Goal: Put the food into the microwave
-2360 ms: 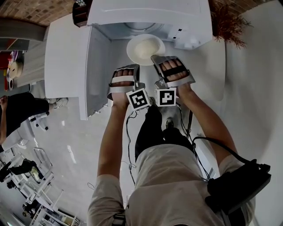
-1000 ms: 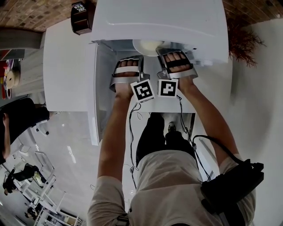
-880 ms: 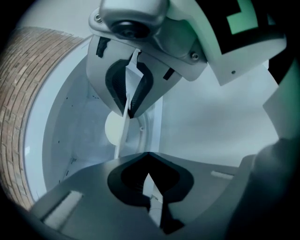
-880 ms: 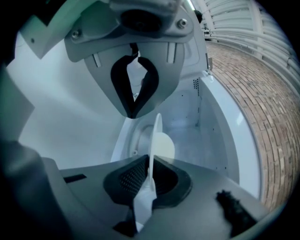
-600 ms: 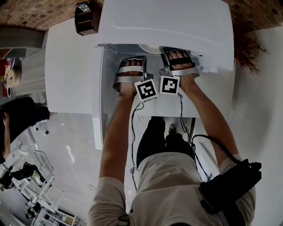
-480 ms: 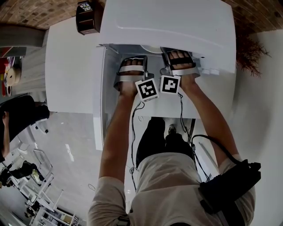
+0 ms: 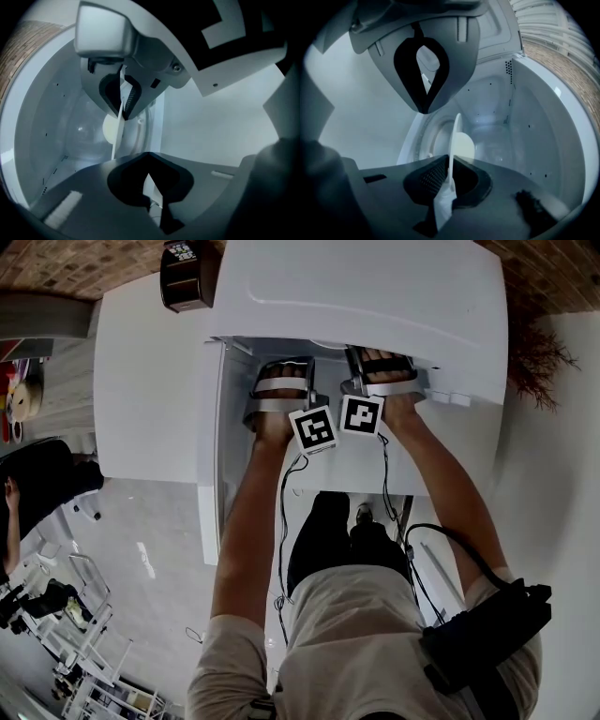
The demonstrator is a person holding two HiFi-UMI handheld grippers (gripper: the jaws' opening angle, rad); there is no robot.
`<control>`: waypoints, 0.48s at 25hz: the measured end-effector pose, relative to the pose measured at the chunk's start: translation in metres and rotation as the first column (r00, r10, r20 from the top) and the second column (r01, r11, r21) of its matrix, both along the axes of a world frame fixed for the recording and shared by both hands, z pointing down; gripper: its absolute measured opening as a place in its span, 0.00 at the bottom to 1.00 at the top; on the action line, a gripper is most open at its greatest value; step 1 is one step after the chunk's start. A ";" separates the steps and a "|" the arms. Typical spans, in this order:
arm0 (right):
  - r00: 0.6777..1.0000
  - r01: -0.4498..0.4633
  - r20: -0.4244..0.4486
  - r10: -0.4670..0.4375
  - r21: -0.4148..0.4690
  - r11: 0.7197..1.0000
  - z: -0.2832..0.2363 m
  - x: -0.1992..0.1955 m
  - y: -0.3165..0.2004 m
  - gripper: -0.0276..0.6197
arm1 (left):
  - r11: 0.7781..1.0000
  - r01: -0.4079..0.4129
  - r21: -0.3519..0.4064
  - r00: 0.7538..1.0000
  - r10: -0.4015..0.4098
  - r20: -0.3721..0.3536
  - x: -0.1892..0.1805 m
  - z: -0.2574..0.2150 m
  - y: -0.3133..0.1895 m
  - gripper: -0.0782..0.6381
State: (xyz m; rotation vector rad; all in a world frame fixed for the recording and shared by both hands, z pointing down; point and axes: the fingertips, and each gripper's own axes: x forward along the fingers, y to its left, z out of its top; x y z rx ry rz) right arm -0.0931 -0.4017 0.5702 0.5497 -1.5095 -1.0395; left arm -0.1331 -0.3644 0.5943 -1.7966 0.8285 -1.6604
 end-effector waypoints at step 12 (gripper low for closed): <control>0.999 -0.009 -0.043 0.007 -0.037 0.999 0.014 -0.003 -0.008 0.08 | 1.000 0.017 0.019 1.000 -0.017 0.004 -0.004 0.005 0.015 0.12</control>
